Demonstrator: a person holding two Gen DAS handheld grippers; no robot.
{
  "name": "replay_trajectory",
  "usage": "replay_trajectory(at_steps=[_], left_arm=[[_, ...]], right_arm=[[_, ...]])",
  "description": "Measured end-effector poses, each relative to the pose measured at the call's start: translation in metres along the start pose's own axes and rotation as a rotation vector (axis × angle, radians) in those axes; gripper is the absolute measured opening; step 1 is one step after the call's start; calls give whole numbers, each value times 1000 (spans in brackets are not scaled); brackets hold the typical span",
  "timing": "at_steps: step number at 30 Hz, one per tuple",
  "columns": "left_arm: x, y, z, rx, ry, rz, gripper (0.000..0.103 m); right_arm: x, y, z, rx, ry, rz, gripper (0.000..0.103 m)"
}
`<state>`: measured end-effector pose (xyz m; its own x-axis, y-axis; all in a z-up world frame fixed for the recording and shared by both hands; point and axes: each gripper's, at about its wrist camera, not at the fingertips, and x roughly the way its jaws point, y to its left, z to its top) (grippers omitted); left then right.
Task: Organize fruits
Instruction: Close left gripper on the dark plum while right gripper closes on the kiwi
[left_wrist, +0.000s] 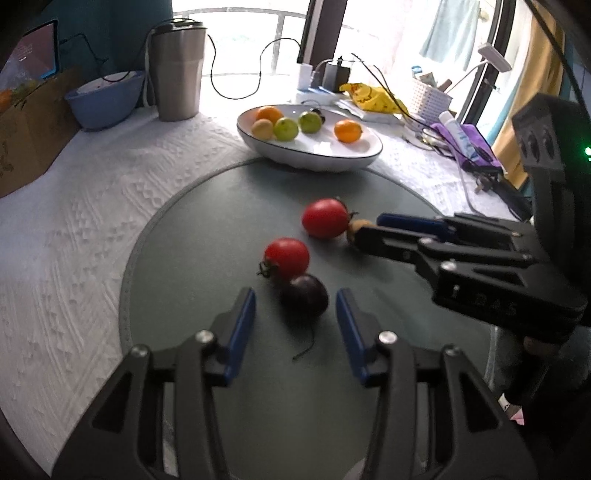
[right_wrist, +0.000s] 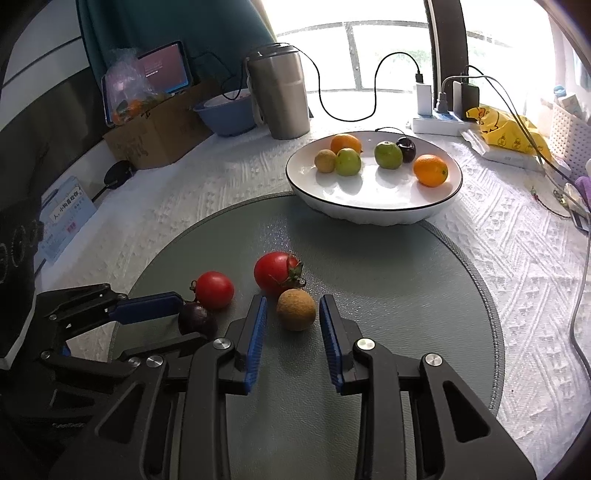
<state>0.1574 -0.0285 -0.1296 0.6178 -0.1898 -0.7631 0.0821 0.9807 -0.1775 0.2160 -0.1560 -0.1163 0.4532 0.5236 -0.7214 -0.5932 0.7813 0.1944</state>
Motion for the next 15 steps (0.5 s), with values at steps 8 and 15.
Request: replay_trajectory(at_steps=[8, 15], left_arm=[[1, 0, 2, -7, 13, -9, 31], [-3, -6, 1, 4, 9, -15, 29]], right_arm=[[-2, -3, 1, 7, -10, 0, 31], [-9, -1, 2, 1, -25, -5, 31]])
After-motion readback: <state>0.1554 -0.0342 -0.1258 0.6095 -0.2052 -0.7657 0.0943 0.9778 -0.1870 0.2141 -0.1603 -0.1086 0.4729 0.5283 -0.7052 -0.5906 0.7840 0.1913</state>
